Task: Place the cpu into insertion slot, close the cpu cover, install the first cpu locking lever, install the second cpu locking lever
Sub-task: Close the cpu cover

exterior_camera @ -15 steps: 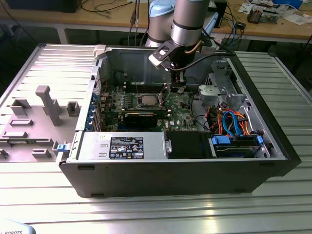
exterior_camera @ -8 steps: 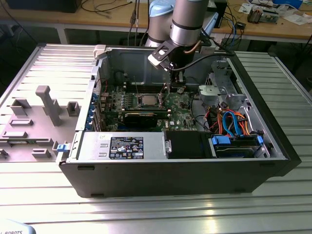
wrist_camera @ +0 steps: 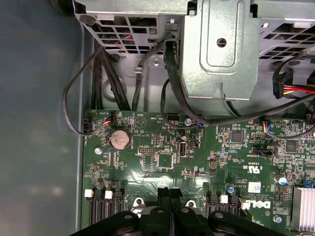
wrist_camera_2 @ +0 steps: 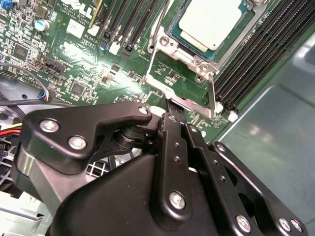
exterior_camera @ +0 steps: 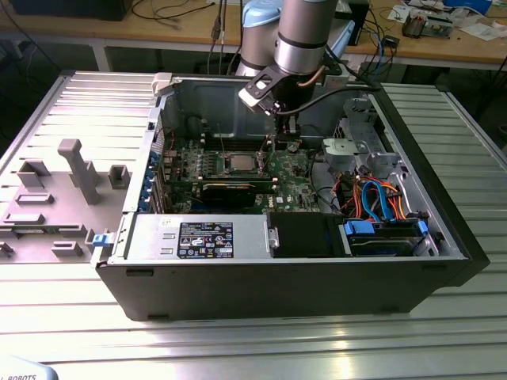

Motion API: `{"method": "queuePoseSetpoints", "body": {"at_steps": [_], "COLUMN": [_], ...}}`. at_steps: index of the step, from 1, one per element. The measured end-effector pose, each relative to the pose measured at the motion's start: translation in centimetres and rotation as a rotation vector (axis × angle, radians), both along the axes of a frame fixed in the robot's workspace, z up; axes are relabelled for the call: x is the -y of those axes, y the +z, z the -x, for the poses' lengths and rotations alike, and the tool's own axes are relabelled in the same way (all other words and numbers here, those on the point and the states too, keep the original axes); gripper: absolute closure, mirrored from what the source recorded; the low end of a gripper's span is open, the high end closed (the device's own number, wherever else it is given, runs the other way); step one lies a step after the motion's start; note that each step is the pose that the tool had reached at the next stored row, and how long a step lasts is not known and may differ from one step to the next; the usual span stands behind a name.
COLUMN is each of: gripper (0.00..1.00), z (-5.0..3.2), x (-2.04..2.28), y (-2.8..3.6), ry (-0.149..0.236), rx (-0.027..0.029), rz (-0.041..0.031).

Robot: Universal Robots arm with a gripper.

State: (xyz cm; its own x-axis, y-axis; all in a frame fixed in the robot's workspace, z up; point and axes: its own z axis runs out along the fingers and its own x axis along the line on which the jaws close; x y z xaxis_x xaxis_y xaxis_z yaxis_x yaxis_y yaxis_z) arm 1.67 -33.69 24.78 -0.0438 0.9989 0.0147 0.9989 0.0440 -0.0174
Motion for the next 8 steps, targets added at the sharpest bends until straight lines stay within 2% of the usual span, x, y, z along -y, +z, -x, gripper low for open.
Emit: {"method": "queuePoseSetpoints", "body": {"at_steps": [8], "gripper": [0.89], "z": [0.27], "x": [0.0], "y": [0.0], "ry": [0.0], "rx": [-0.0001], "rz": [0.0]}}
